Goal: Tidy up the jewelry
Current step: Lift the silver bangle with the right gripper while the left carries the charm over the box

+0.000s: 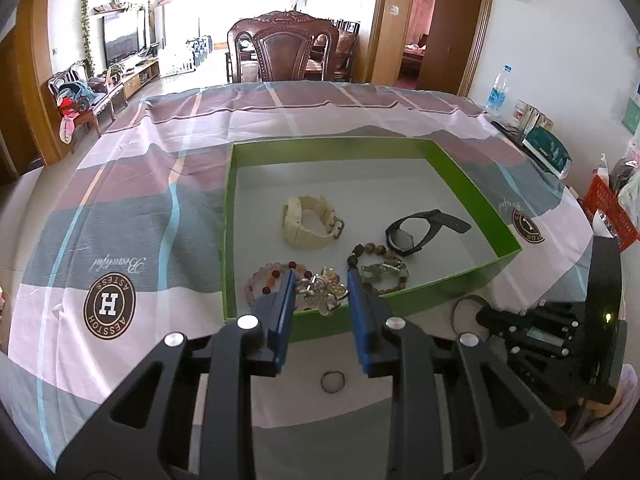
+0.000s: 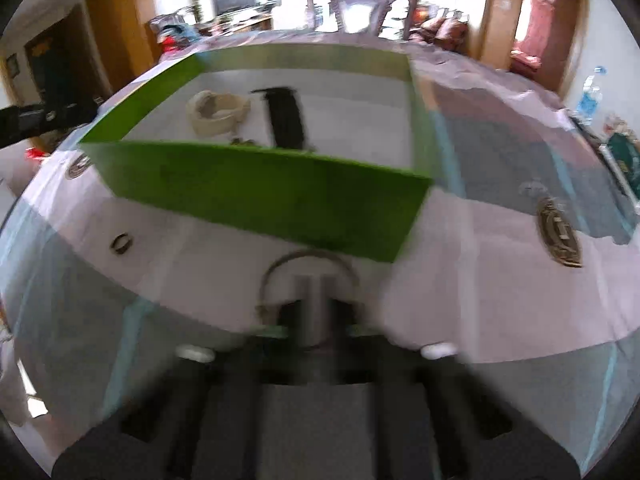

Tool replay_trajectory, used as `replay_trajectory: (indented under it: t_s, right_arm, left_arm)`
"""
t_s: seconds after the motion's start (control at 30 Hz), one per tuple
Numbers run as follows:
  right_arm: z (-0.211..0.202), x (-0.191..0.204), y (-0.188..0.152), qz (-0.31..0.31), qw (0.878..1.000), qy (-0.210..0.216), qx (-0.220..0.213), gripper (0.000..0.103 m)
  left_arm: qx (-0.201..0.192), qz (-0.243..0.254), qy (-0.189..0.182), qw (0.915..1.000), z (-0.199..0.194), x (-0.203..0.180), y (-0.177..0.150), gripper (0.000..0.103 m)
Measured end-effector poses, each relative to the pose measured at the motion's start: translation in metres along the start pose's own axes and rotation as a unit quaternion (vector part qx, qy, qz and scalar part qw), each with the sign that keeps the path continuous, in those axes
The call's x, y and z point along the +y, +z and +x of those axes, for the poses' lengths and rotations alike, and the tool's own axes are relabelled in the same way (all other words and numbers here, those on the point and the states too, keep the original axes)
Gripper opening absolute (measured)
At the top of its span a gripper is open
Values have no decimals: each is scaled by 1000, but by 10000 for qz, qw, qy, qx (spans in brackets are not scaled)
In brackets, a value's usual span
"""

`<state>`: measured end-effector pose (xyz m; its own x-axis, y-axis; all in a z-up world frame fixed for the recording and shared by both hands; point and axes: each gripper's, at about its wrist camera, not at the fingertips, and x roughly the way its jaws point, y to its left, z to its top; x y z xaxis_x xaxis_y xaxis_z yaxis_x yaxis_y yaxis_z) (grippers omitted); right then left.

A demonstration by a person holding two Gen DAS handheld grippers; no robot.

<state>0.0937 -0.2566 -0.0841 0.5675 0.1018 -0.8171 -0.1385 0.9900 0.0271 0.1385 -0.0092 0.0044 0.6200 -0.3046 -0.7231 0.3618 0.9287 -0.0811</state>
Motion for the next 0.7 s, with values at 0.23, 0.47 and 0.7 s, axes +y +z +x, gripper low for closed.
replay_trajectory:
  t_s: [0.23, 0.47, 0.7]
  right_arm:
    - [-12, 4, 6, -129, 9995, -127, -246, 1]
    - [12, -7, 5, 97, 9987, -493, 93, 38]
    - [0, 2, 2, 9, 10000, -69, -27, 3]
  left_arm:
    - [7, -30, 8, 10000, 1, 2, -2, 27]
    - [17, -24, 19, 10000, 1, 3, -1, 27]
    - [-1, -39, 19, 10000, 1, 4, -1, 27]
